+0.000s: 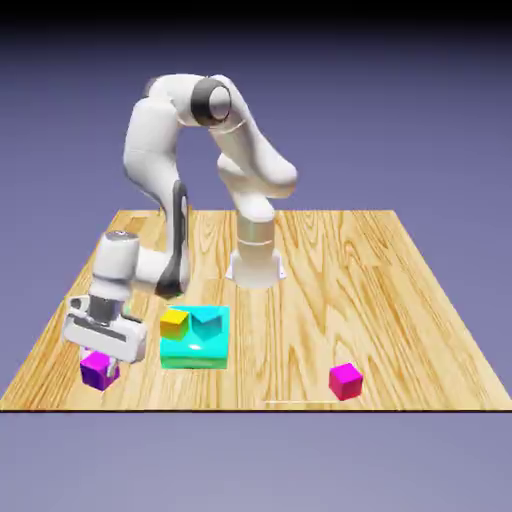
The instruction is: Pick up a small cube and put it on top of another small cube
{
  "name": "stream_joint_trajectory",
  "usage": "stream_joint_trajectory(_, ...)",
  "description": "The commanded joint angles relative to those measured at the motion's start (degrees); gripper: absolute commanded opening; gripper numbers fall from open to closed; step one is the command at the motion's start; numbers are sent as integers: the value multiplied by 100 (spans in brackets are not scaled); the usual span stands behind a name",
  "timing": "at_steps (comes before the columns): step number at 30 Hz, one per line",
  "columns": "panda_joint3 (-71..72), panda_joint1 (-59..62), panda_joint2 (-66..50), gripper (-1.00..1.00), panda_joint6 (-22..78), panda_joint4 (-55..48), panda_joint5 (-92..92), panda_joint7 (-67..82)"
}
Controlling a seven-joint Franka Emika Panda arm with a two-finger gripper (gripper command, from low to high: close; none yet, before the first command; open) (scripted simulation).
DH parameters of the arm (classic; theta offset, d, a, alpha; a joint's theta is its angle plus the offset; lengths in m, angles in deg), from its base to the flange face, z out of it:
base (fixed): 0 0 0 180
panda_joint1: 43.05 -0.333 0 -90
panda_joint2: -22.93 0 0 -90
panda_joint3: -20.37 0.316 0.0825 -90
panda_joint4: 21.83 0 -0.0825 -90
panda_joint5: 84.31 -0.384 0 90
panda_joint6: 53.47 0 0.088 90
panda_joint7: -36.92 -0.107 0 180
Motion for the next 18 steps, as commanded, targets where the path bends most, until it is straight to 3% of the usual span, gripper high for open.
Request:
stream_joint_trajectory(1,-60,-114,208,-100,45,164,8,-45)
stream_joint_trajectory(18,-1069,-2043,3738,-100,795,2954,233,-907)
